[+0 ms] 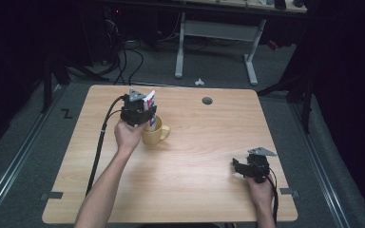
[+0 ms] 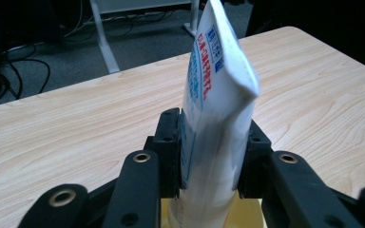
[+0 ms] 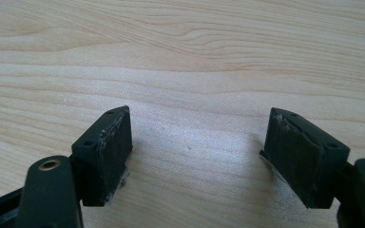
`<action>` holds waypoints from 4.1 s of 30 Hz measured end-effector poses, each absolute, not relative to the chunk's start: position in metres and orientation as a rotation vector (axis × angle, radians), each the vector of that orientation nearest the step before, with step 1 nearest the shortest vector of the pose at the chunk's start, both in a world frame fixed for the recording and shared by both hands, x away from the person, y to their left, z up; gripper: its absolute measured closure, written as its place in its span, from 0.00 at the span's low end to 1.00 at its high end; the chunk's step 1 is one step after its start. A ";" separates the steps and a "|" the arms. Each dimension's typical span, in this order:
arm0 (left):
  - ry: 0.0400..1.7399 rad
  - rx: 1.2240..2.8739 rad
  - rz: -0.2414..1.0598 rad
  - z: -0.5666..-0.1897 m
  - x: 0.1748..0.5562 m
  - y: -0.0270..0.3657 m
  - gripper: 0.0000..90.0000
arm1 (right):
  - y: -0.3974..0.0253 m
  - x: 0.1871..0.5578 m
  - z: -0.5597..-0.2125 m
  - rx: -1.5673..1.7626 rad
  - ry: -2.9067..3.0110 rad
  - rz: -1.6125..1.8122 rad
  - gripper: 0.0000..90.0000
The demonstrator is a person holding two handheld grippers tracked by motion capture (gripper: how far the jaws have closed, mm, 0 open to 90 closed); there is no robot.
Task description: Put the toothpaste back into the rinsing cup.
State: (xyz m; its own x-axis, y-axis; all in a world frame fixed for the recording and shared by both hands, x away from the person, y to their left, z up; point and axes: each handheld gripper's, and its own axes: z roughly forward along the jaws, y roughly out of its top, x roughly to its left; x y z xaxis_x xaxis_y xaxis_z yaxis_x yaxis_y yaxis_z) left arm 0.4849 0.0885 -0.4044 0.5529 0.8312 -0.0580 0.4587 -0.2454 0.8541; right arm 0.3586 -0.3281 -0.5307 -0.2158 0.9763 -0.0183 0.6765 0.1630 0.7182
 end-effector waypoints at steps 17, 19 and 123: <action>1.047 1.914 0.534 -0.415 0.487 0.082 0.75 | -0.328 0.359 -0.531 1.562 1.961 0.811 0.27; 1.048 1.917 0.533 -0.417 0.487 0.081 0.75 | -0.328 0.359 -0.531 1.560 1.961 0.812 0.27; 1.065 1.978 0.530 -0.439 0.471 0.092 0.45 | -0.328 0.359 -0.531 1.562 1.960 0.812 0.27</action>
